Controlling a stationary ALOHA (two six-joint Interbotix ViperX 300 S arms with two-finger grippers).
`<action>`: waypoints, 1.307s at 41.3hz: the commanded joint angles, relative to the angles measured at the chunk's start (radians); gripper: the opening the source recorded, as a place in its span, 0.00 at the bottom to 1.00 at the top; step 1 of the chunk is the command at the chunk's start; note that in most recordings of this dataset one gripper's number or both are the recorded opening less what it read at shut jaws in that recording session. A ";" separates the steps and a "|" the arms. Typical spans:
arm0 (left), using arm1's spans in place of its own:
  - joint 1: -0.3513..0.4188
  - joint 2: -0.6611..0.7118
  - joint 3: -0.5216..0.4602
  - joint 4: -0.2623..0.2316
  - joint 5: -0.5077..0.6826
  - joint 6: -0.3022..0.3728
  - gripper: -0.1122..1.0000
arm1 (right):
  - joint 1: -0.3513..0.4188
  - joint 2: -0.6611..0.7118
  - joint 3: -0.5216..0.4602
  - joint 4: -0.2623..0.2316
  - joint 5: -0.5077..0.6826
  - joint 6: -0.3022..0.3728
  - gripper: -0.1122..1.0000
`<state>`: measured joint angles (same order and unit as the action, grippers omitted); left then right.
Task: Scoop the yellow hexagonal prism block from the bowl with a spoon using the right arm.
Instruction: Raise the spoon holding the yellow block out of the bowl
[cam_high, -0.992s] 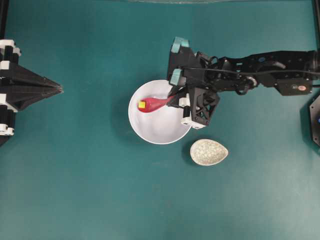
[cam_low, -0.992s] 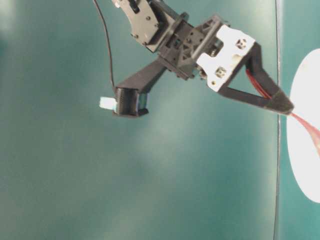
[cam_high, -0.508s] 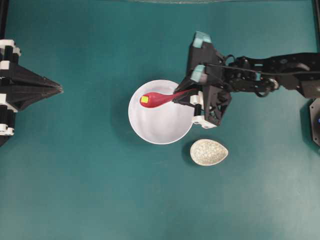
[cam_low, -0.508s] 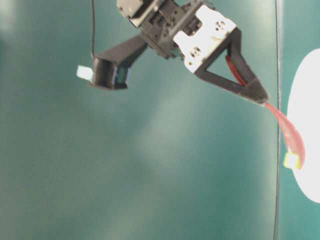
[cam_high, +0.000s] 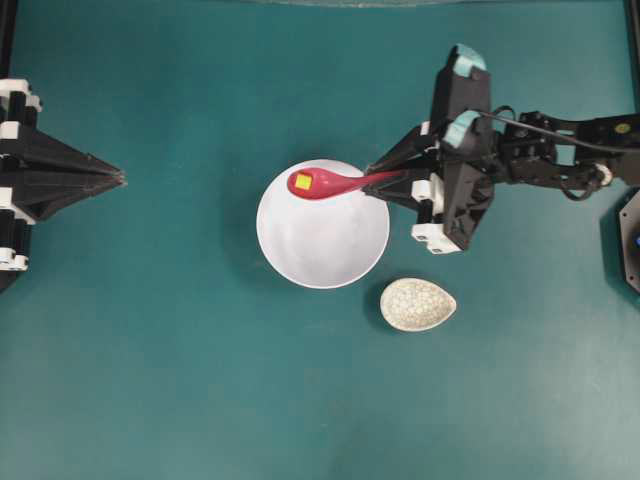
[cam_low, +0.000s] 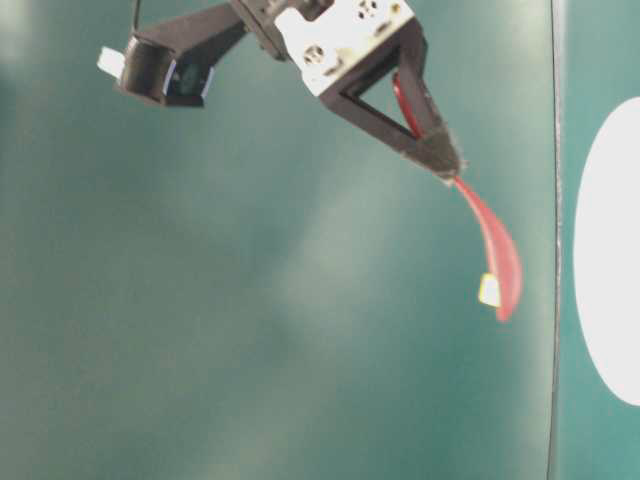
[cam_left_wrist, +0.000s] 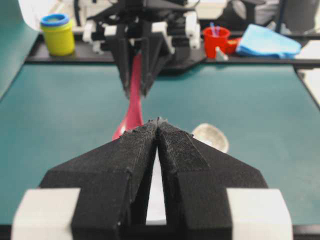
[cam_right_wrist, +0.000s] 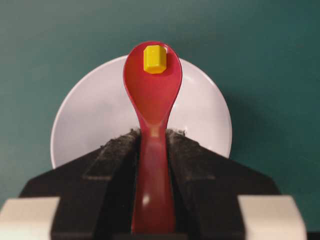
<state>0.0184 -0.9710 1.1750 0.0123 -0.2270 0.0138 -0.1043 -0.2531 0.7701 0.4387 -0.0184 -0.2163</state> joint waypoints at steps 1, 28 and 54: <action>0.002 0.003 -0.028 0.003 -0.008 0.000 0.16 | 0.006 -0.046 0.002 0.005 -0.023 0.000 0.32; 0.000 -0.005 -0.028 0.003 -0.009 -0.003 0.16 | 0.008 -0.186 0.075 -0.034 -0.025 -0.015 0.32; 0.002 -0.005 -0.028 0.003 -0.005 -0.012 0.16 | 0.008 -0.183 0.069 -0.037 -0.109 -0.015 0.32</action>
<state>0.0184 -0.9802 1.1750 0.0123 -0.2270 0.0031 -0.0997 -0.4218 0.8560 0.4034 -0.1074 -0.2301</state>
